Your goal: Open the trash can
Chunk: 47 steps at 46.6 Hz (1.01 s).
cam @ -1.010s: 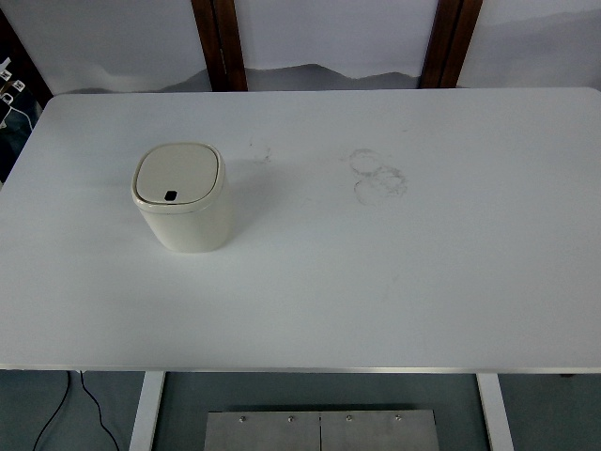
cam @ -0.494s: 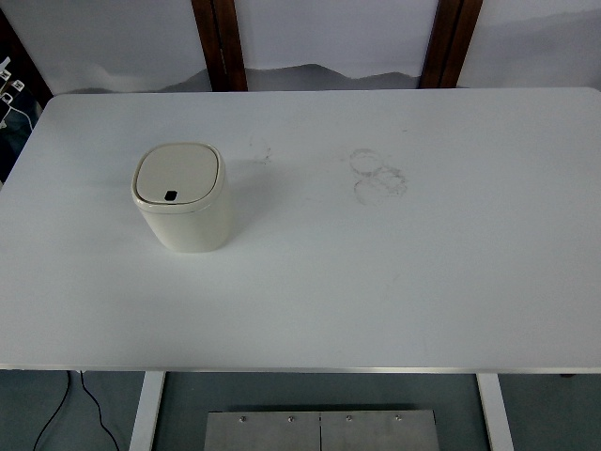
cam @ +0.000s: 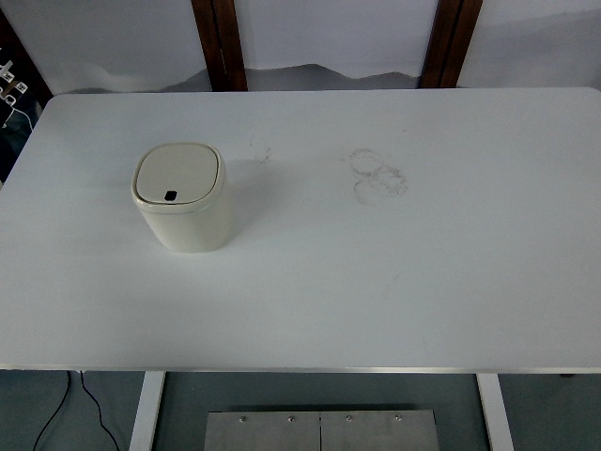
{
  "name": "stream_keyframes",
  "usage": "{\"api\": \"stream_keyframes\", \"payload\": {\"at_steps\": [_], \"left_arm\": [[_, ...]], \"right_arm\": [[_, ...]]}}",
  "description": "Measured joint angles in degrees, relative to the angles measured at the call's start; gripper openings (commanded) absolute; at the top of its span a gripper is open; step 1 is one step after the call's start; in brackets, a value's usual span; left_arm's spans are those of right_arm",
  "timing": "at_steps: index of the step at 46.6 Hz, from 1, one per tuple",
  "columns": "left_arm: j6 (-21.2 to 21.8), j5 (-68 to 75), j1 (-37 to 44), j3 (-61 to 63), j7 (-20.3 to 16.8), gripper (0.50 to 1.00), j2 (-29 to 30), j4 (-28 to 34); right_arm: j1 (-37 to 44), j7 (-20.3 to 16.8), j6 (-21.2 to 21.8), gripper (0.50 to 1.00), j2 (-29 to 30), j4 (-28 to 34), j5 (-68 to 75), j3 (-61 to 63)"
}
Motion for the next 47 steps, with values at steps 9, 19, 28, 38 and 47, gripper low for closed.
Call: {"api": "stream_keyframes", "payload": {"at_steps": [9, 19, 28, 38, 47], "left_arm": [[0.2, 0.1, 0.0, 0.0, 0.1, 1.0, -0.4, 0.0], [0.7, 0.1, 0.0, 0.1, 0.1, 1.0, -0.6, 0.0], [1.0, 0.2, 0.0, 0.2, 0.2, 1.0, -0.6, -0.1], [5.7, 0.2, -0.9, 0.4, 1.0, 1.0, 0.2, -2.5], [11.4, 0.0, -2.2, 0.5, 1.2, 1.0, 3.0, -10.1]], "right_arm": [[0.0, 0.0, 0.0, 0.995, 0.0, 0.0, 0.0, 0.0], [0.0, 0.0, 0.0, 0.995, 0.0, 0.0, 0.0, 0.0], [0.0, 0.0, 0.0, 0.995, 0.0, 0.0, 0.0, 0.0], [0.1, 0.0, 0.0, 0.995, 0.0, 0.0, 0.0, 0.0], [0.0, 0.0, 0.0, 0.995, 0.0, 0.0, 0.0, 0.0]]}}
